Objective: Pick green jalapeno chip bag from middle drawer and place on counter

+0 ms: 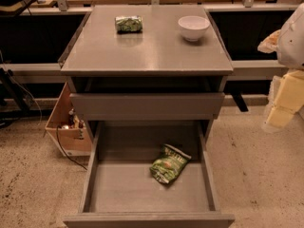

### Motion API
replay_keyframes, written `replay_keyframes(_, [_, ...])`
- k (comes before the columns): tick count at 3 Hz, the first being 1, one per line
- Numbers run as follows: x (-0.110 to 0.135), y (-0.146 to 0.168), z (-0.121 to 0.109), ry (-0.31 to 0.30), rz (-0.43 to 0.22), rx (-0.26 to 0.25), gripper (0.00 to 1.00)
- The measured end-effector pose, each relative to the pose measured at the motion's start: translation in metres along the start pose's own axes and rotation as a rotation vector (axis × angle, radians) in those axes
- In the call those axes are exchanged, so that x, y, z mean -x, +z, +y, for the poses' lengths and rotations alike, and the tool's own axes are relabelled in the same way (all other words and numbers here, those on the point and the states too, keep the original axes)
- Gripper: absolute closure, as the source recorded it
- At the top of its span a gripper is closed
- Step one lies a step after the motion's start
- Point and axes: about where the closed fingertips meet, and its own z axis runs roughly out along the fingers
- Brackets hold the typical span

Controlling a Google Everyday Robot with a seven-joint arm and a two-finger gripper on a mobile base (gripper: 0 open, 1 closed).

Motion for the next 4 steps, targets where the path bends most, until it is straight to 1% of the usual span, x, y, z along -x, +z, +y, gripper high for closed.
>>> replay_keyframes(1, [0.0,0.0,0.0,0.0,0.0,0.0,0.0])
replay_keyframes(2, [-0.004,0.025,-0.005,0.006,-0.023,0.012,0.0])
replay_keyframes(3, [-0.012,0.086,-0.013,-0.004,-0.076,0.06,0.0])
replay_keyframes(4, [-0.018,0.151,-0.012,-0.021,-0.127,0.124,0.0])
